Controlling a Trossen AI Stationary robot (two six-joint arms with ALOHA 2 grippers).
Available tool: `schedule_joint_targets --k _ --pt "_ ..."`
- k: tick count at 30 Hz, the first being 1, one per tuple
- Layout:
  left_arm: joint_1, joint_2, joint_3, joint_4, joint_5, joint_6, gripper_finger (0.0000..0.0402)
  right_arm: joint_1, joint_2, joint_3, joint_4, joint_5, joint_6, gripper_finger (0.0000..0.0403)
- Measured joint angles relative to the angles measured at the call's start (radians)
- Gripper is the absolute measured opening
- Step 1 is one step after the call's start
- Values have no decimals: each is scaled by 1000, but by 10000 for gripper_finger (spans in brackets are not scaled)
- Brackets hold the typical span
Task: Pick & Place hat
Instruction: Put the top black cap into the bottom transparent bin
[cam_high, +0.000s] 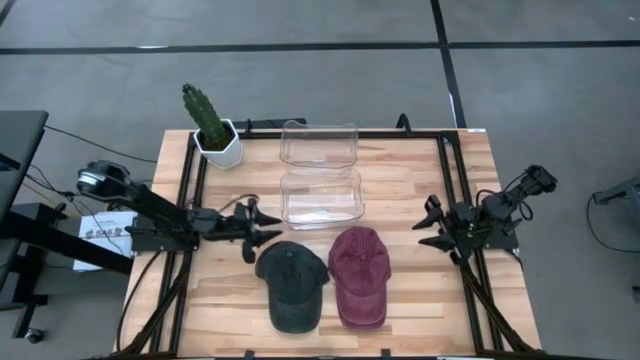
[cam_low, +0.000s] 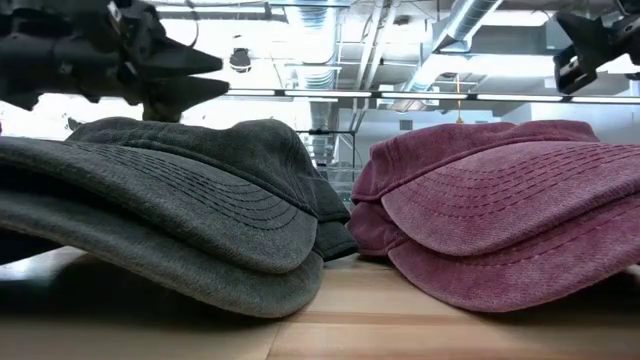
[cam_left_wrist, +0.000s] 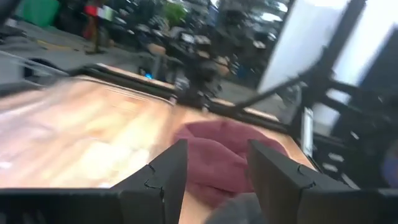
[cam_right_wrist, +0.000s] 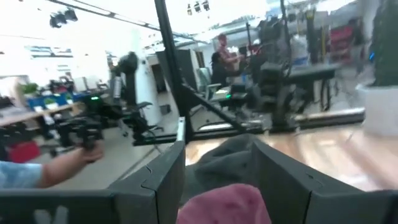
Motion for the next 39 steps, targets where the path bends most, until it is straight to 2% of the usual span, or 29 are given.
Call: schedule_joint_targets --k 6,10,14,17,21,25,29,33,39 --pt "-63 228 206 -1 63 138 163 -38 13 0 -38 4 -55 175" --pt "-83 281 293 -47 61 191 163 -60 40 0 -39 19 -57 175" --pt "-104 224 329 -232 -19 179 163 -65 70 0 -40 19 -57 175" --pt "-130 135 356 -429 -90 146 163 -64 91 0 -44 19 -57 175" --pt "-153 -4 429 -723 -133 42 163 -64 115 0 -68 19 -57 175" --pt "-173 -87 482 -964 -141 -105 163 -64 132 0 -68 19 -57 175" --pt "-194 -88 482 -1041 -146 -218 163 -64 139 0 -67 35 -64 175" --pt "-212 -60 478 -1079 -142 -282 163 -80 138 0 -60 127 -103 175" --pt "-210 -35 478 -1086 -135 -304 163 -93 138 0 -61 113 -3 175"
